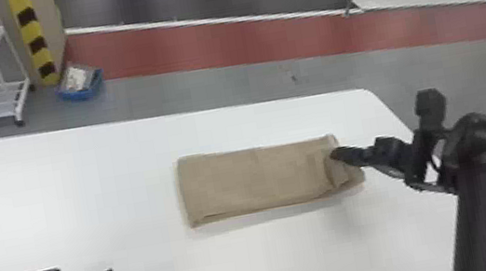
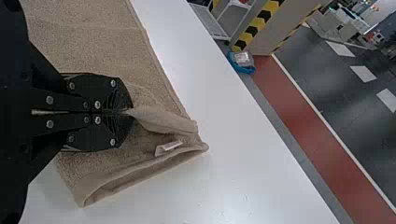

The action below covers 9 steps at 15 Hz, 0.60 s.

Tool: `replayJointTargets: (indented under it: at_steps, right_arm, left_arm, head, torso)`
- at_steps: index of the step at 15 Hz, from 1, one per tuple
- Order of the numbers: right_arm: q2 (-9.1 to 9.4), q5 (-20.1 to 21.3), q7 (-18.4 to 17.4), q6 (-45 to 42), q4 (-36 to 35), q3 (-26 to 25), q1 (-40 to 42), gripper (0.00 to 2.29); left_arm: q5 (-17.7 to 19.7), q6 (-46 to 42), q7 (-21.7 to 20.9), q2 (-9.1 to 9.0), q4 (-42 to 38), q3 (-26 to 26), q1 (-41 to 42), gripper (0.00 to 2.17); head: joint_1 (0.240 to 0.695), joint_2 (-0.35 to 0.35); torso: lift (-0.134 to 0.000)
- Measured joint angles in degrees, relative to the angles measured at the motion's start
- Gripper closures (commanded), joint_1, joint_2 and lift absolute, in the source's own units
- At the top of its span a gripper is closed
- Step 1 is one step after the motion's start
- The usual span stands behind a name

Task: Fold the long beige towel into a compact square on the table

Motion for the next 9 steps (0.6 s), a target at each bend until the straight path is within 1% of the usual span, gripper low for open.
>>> replayJointTargets:
  at_steps: [1,2,4,5,7,9]
  right_arm:
    - [-0.02,-0.5,0.3,1.4,-1.3,-0.5,-0.4,1.20]
    - [-0.59,-1.2,0.5,3.3,-2.8,-2.0,-1.2,1.20]
    - [-3.01,-1.7,0.5,4.5,-2.2,-4.1,-1.8,1.20]
    - [-3.43,-1.9,0.4,3.9,-1.3,-4.7,-1.7,1.20]
    - [-3.62,-1.5,0.2,2.4,0.7,-4.8,-1.6,1.20]
    - [-3.57,-1.0,-0.2,1.3,2.4,-4.1,-1.7,1.20]
  left_arm:
    - [0.0,0.0,0.0,0.04,0.1,0.2,0.0,0.08]
    - [0.0,0.0,0.0,0.10,0.1,0.3,0.0,0.08]
    - [0.0,-0.1,0.0,0.14,0.2,0.5,0.0,0.08]
    - [0.0,-0.2,0.0,0.07,0.3,0.5,-0.1,0.08]
    - [0.0,-0.3,0.0,-0.13,0.4,0.1,-0.2,0.08]
    - [0.0,-0.4,0.0,-0.21,0.5,-0.2,-0.3,0.08]
  head:
    - [0.695,-0.231]
    - [0.695,-0.238]
    - [0.695,-0.268]
    - [0.695,-0.276]
    - [0.695,-0.291]
    - [0.695,-0.291]
  torso:
    - [-0.124]
    - [-0.124]
    - [-0.124]
    - [-0.124]
    - [-0.124]
    - [-0.124]
